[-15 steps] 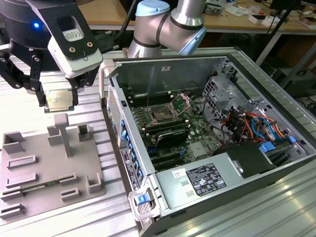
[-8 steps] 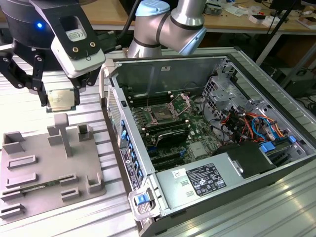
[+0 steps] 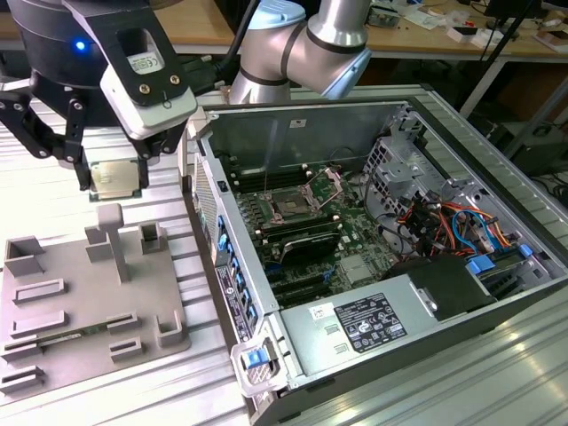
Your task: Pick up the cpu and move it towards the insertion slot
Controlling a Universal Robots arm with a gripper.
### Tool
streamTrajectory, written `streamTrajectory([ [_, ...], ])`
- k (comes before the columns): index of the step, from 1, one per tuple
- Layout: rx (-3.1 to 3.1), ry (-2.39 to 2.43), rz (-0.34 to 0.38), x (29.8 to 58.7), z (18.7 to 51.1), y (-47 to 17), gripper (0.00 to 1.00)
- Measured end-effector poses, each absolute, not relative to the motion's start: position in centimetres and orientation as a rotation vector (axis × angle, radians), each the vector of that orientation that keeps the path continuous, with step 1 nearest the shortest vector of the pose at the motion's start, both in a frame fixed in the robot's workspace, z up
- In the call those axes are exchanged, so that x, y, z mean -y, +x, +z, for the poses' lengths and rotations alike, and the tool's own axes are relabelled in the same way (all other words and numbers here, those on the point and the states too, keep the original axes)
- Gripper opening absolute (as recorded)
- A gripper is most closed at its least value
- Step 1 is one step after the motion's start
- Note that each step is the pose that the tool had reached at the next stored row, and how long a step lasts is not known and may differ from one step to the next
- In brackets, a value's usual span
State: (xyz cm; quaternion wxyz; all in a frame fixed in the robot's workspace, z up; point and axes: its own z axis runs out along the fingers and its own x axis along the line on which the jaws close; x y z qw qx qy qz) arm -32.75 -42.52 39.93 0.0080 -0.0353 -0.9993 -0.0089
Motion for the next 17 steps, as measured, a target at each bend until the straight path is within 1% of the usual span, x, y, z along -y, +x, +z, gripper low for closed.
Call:
streamTrajectory([
  [17,3.124,-0.110,-0.027,42.52,39.93,-32.01,0.55],
])
